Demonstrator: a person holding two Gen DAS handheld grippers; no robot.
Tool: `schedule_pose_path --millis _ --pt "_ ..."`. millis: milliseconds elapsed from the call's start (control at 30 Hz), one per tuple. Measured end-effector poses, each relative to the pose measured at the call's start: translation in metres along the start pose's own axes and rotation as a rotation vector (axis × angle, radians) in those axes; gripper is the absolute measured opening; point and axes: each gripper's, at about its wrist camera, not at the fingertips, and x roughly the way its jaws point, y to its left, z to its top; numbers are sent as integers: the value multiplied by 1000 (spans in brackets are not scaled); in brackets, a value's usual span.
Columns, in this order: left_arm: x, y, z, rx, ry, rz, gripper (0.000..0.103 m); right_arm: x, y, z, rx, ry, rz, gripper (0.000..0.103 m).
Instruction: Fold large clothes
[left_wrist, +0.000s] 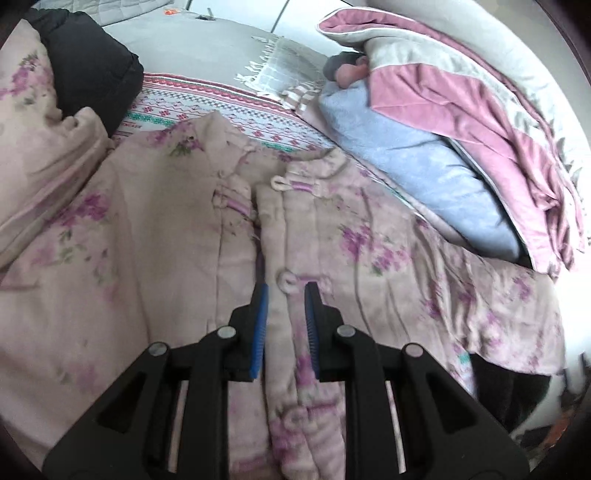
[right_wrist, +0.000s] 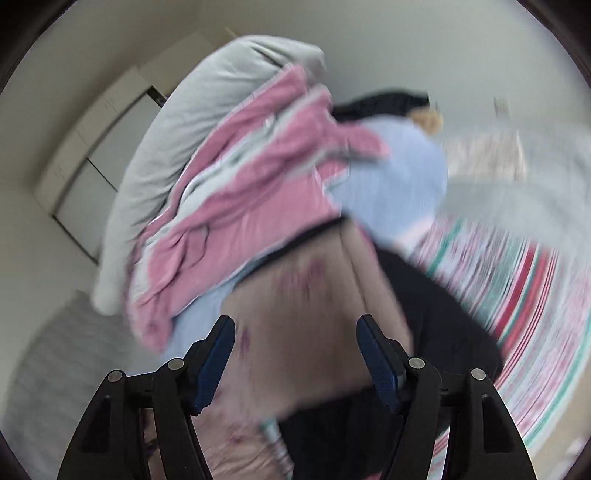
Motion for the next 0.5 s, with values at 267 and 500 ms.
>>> schedule_pose_path --millis 267,500 --pt "-57 -4 -53 33 42 -42 39 11 -6 -22 73 -51 -125 69" --pt "-77 9 -108 85 108 -54 40 -6 -19 -48 145 -111 -81 69"
